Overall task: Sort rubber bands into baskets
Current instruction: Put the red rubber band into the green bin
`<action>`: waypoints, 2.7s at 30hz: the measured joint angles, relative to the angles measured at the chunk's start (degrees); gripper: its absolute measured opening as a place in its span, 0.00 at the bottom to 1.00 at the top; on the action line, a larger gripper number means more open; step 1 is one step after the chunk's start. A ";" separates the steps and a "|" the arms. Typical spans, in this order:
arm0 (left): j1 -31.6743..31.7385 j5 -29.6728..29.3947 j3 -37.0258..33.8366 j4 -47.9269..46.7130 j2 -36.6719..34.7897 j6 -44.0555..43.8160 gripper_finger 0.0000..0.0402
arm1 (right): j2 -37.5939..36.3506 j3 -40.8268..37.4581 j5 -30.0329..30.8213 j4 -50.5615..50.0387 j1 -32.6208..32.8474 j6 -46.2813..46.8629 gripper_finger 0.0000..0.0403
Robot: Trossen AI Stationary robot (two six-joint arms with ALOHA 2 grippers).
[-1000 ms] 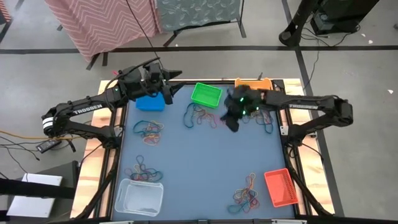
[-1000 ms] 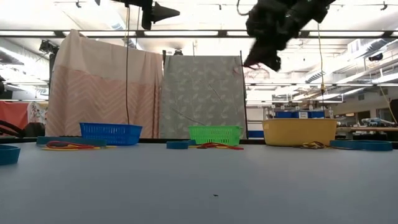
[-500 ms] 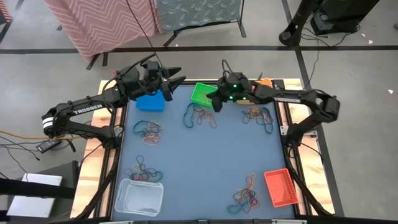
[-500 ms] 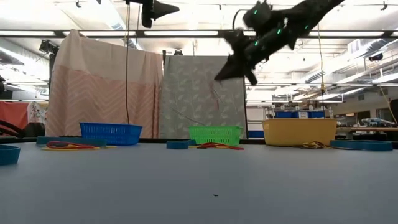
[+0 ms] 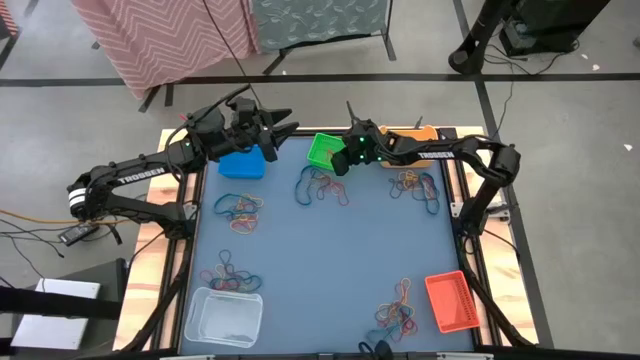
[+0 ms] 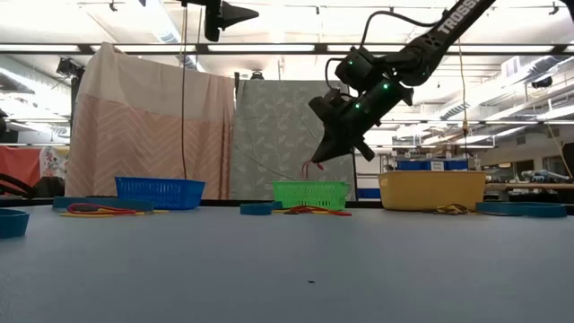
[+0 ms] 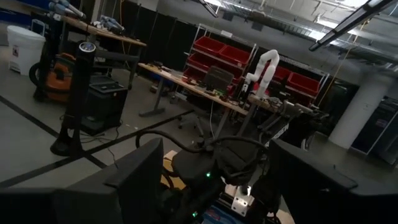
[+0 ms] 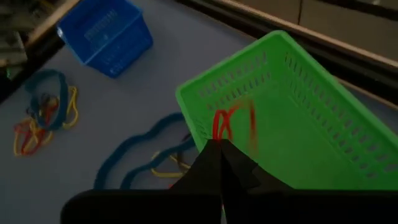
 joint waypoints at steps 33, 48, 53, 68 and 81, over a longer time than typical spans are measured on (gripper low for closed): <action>0.00 1.53 0.00 0.07 0.00 0.28 0.73 | -24.73 -4.60 4.59 -46.01 3.87 5.35 0.63; 0.00 1.51 0.00 1.04 0.00 0.91 0.73 | -15.03 -8.29 -16.67 -29.55 12.64 20.01 0.60; 0.00 1.51 0.00 1.00 0.00 2.97 0.73 | -14.37 -1.05 -21.35 -45.66 21.84 13.31 0.60; 0.00 1.51 0.00 0.98 0.00 3.15 0.73 | -11.30 -4.63 -25.19 -40.43 52.06 63.90 0.58; 0.00 1.52 0.00 0.95 0.00 3.15 0.73 | -0.71 -4.66 -23.61 -36.96 54.82 71.75 0.49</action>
